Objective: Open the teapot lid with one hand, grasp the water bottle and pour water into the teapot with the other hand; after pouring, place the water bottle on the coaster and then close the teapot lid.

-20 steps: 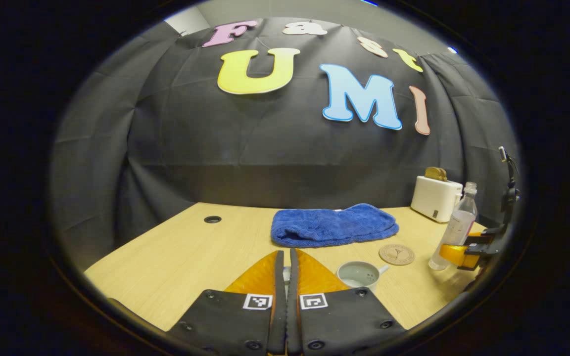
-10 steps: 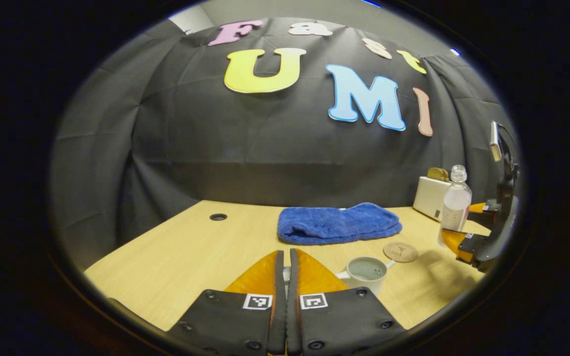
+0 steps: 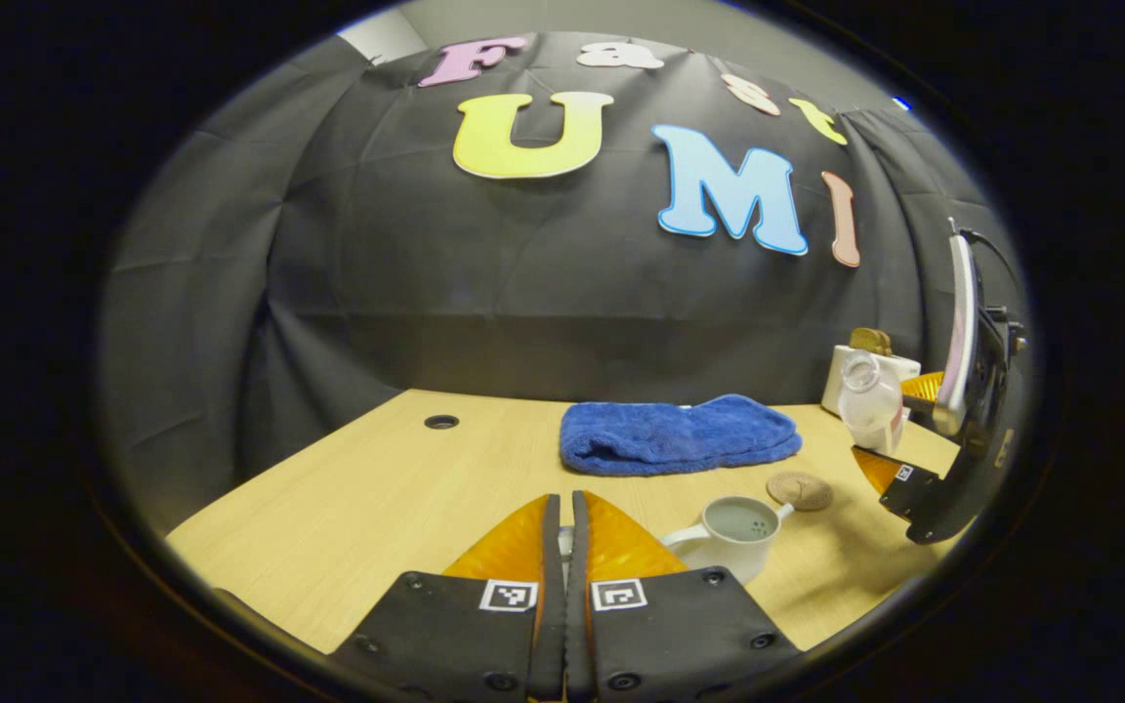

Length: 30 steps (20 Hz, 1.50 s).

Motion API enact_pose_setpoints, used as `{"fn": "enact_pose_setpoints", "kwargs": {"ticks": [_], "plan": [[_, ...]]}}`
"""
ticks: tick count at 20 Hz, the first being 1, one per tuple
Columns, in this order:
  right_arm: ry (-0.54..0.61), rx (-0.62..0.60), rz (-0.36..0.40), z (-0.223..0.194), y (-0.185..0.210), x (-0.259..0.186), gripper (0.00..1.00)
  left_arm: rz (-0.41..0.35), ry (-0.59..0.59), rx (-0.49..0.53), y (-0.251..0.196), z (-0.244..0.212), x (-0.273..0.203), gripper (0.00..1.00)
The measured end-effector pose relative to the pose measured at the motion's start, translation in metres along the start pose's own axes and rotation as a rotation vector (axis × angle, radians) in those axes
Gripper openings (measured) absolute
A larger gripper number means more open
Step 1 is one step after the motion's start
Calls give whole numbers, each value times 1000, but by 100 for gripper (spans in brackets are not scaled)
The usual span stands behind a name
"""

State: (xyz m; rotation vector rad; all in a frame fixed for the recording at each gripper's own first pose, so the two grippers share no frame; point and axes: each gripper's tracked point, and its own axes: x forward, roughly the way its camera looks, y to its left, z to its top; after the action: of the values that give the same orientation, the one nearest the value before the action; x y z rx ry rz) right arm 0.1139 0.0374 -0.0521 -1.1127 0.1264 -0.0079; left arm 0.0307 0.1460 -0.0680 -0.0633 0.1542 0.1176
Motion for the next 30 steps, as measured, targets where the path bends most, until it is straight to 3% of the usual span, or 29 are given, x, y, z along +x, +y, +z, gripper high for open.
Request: {"fn": "enact_pose_setpoints", "kwargs": {"ticks": [14, 30], "plan": [[-79, -435, -103, 34, 5, 12, 76, 11, 23, -20, 14, -11, 0, 7], [-176, -665, -216, 57, -9, 13, 76, 12, 37, -20, 15, -16, 1, 7]]}}
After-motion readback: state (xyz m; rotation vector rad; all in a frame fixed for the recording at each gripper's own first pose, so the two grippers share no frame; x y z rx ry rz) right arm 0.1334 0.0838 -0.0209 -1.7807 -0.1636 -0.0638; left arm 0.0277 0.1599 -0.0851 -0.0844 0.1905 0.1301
